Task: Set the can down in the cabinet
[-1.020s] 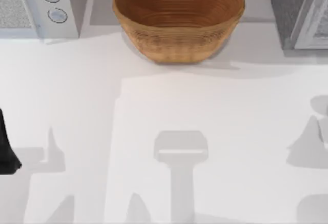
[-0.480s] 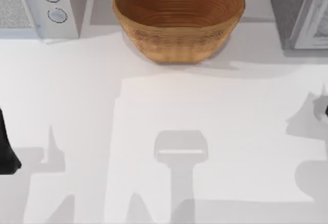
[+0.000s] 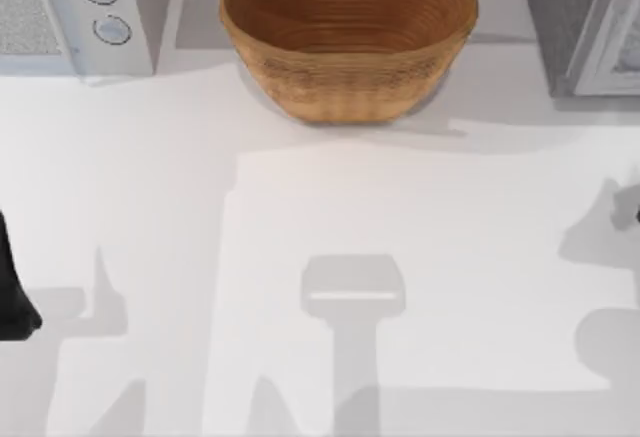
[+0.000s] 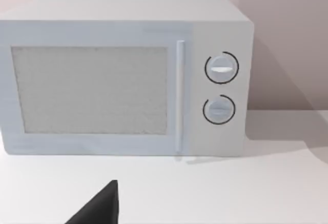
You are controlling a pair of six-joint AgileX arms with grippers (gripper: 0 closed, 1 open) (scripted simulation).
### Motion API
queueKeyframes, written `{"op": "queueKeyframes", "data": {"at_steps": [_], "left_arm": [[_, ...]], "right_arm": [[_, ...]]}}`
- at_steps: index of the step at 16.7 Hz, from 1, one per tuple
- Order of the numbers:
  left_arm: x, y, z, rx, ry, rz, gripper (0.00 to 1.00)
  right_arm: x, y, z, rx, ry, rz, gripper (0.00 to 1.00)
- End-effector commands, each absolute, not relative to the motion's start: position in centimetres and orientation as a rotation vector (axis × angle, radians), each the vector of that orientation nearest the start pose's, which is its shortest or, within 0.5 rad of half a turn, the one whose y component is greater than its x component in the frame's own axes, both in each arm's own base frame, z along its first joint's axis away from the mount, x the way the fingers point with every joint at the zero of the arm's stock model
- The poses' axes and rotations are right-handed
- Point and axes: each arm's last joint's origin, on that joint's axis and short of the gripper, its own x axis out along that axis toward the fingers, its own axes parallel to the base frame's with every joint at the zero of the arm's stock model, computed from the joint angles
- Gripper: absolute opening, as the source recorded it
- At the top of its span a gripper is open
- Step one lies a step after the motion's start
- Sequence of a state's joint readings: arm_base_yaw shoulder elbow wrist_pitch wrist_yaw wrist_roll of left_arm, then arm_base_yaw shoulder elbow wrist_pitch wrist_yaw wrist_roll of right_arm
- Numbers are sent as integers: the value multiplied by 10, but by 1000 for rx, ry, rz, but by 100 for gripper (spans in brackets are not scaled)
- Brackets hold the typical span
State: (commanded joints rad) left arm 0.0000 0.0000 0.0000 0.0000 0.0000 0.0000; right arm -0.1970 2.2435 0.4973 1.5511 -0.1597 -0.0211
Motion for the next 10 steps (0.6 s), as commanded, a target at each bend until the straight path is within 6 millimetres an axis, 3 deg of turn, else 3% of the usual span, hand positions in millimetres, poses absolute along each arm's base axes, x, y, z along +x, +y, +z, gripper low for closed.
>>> {"op": "queueKeyframes", "data": {"at_steps": [10], "left_arm": [[106, -1, 160, 0, 0, 0, 100]], "right_arm": [[297, -52, 35, 2, 194, -11, 2]]}}
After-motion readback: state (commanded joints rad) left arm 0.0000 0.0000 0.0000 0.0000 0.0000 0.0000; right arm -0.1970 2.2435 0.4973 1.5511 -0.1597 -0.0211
